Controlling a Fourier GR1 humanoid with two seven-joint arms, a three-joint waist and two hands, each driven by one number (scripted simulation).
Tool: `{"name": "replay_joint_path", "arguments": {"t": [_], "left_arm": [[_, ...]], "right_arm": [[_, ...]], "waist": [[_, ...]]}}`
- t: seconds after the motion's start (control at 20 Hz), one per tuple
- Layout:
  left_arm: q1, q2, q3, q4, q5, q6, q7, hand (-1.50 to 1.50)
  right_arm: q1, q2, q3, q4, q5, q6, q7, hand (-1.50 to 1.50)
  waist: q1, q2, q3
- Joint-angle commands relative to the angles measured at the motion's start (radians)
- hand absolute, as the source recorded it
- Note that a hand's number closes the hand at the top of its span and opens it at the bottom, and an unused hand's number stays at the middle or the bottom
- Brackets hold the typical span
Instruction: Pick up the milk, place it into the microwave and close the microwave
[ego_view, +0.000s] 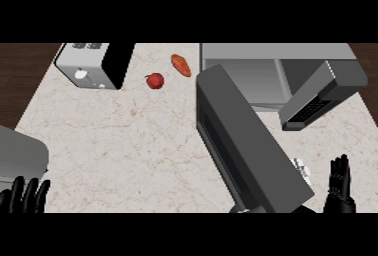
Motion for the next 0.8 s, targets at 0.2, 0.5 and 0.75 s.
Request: {"name": "replay_joint_path", "arguments": {"t": [0.2,0.5,0.75], "left_arm": [[-0.049,0.027,0.059,0.055,0.035,-0.017,-0.018,-1.5],[-0.052,0.04,0.109,0.051,0.09,-0.032,0.005,-1.5],[-0.023,0.008,0.029,0.022,0.014,-0.021,-0.001,-1.5]], "right_arm": [[-0.176,-0.011,-0.109,0.329,-0.023,0.03,-0.112,-1.5],[-0.258,-0.022,-0.128,0.511,-0.034,0.116,-0.201,-1.5],[-0.265,-0.026,-0.149,0.665,-0.05,0.22,-0.326,-1.5]], "waist": [[0.005,0.003,0.001],[0.004,0.003,0.001],[0.004,0.003,0.002]]}}
